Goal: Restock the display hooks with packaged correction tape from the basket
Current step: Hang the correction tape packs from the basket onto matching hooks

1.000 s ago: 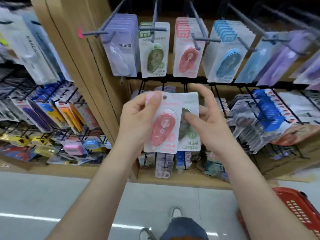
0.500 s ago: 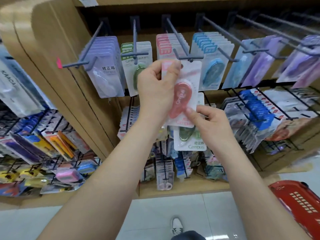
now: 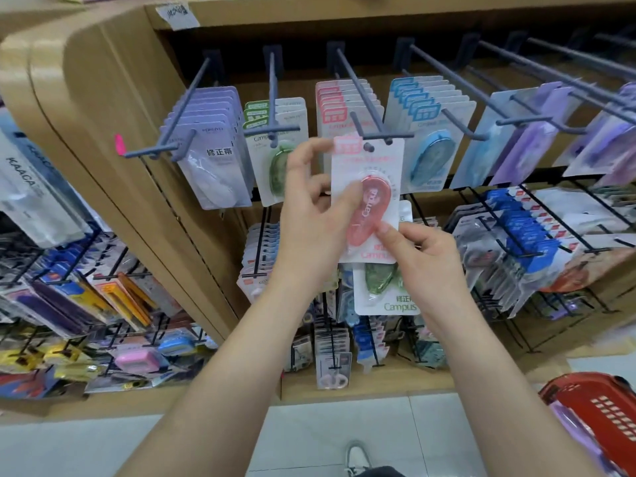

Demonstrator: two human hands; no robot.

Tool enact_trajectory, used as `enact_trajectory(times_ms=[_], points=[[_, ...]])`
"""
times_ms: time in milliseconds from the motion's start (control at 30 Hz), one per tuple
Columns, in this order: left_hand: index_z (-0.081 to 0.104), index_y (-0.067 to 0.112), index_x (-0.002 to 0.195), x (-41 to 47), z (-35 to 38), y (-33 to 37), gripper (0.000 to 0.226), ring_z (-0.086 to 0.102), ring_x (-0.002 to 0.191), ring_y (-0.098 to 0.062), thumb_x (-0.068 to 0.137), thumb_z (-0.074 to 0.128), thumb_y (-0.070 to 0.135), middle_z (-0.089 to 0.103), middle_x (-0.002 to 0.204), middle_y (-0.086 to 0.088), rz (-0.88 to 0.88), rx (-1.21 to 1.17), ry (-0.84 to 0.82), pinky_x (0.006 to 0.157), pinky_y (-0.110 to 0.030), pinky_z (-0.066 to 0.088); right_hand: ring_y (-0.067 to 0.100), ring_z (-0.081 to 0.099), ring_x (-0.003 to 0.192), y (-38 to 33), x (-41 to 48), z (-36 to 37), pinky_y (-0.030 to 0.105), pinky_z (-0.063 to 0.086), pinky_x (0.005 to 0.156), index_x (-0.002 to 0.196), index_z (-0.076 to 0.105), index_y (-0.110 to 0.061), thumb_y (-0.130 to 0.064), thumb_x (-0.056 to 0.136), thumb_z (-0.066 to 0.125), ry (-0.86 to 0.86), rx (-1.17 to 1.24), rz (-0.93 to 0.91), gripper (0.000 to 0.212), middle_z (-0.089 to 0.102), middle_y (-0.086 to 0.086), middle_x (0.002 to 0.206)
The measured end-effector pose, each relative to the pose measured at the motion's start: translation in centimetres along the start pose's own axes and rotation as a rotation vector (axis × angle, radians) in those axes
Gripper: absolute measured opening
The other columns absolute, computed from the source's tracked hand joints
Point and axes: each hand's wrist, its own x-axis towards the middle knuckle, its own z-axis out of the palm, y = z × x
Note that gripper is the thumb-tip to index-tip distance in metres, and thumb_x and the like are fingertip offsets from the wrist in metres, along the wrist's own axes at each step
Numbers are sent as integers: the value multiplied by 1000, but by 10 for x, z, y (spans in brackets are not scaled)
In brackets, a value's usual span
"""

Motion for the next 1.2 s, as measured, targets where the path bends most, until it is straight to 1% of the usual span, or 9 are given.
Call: enact_trajectory(times_ms=[100,200,267,433,533,733,900,1100,1200], points=[[60,37,119,-12,-8,-11,43,66,80,-8,86,74,14,68,99,8,11,132,-82,76,-34,57,2,47,56,0,2,0,20,38,57,65,72,-19,-26,97,63,5,-25,-21,33,57,-9,54],[64,34,126,-5,-5,-17,47,54,66,-4,83,79,21,64,85,2,-34,186,27,70,-27,51,10,64,77,3,5,-1,31,50,76,78,76,-21,-28,93,68,47,-51,-7,18,73,-3,77],[64,33,128,4,1,-17,48,61,74,-11,83,79,28,71,98,-5,-52,235,96,77,-32,55,2,64,93,7,6,-4,29,49,90,88,75,-30,-20,90,71,112,-145,-9,11,73,-12,93],[63,32,131,41,14,-28,46,62,106,-19,87,74,37,69,119,-6,-68,370,154,90,-32,53,-9,51,116,4,5,-13,26,42,105,139,46,-42,-10,92,66,215,-231,-98,60,55,-17,131],[59,36,133,48,11,-29,42,61,106,-20,92,67,38,68,118,-3,-75,516,129,85,-27,49,13,71,100,2,4,-18,36,58,86,147,29,-43,-1,87,72,161,41,-62,85,75,-2,108],[69,23,118,12,-6,-17,24,64,101,-12,99,57,29,71,108,5,41,477,118,89,-32,52,16,75,88,-2,8,-17,29,59,71,110,66,-15,5,77,75,-71,212,60,39,78,1,95],[75,18,82,-1,-20,1,7,67,71,-10,85,74,12,73,73,3,-159,-29,20,65,-30,57,19,74,91,-3,6,-4,30,60,76,108,68,-12,-8,69,78,-242,204,10,41,77,5,98],[71,19,80,-5,-43,10,11,64,68,-10,88,71,11,69,69,8,31,-7,160,62,-30,56,11,72,83,-9,1,19,30,59,69,107,63,-29,-47,89,55,-398,-129,-92,27,75,-7,95],[68,21,82,-2,-48,16,11,67,73,-12,91,69,13,70,73,8,153,17,231,64,-35,58,8,69,64,-10,0,35,35,56,61,88,58,-23,-43,98,50,-369,-315,-161,24,70,-1,79]])
